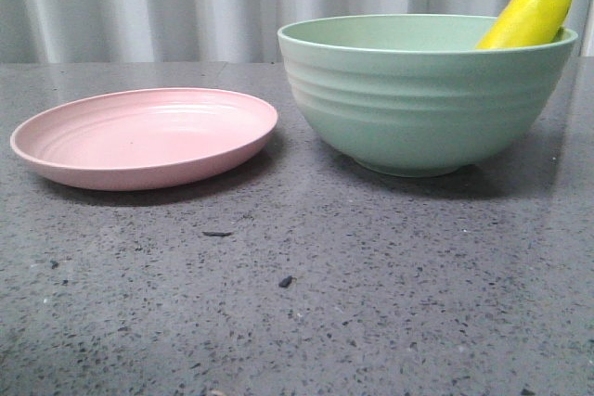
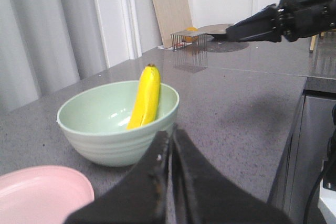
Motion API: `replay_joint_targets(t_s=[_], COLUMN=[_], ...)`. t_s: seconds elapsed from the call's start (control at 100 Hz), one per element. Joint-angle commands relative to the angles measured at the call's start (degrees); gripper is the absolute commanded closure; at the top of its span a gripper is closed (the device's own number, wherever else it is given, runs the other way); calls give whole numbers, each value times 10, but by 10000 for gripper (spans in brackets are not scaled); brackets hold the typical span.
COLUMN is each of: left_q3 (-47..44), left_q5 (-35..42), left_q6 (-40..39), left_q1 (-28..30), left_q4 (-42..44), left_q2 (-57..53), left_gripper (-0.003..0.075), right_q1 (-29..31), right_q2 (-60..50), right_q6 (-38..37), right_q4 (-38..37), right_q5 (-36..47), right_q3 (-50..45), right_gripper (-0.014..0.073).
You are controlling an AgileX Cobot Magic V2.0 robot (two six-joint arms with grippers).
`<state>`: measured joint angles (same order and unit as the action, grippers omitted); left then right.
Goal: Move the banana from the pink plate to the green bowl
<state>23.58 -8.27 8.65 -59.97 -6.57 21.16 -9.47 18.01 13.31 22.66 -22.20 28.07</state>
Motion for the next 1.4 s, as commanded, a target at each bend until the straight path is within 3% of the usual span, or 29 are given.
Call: replay_joint_targets(t_s=[0.0,0.31,1.0,1.16,1.39], left_q3=[-17,-73,-85,-123,-166], left_q5=[71,102,110,136,140], left_q6=[-5,-5,-5,-5,-5], left_q1=[1,1,3,64,203], left_q4=[-18,-67,-41,23,50], left_q2=[-17,-48,-52,-52,-79], left_gripper=[741,741,741,741,741], right_q1=[-1,-1,-1,-1,-1], right_q2=[-34,-136,-137,-137,-137], right_q6=[6,6,6,6,6], right_q4=[-11,-50,-50,-50,-50], right_q5=[53,32,28,28,28], right_q3=[-14,-78,-78,-78,-78], right_gripper=[655,655,655,655,655])
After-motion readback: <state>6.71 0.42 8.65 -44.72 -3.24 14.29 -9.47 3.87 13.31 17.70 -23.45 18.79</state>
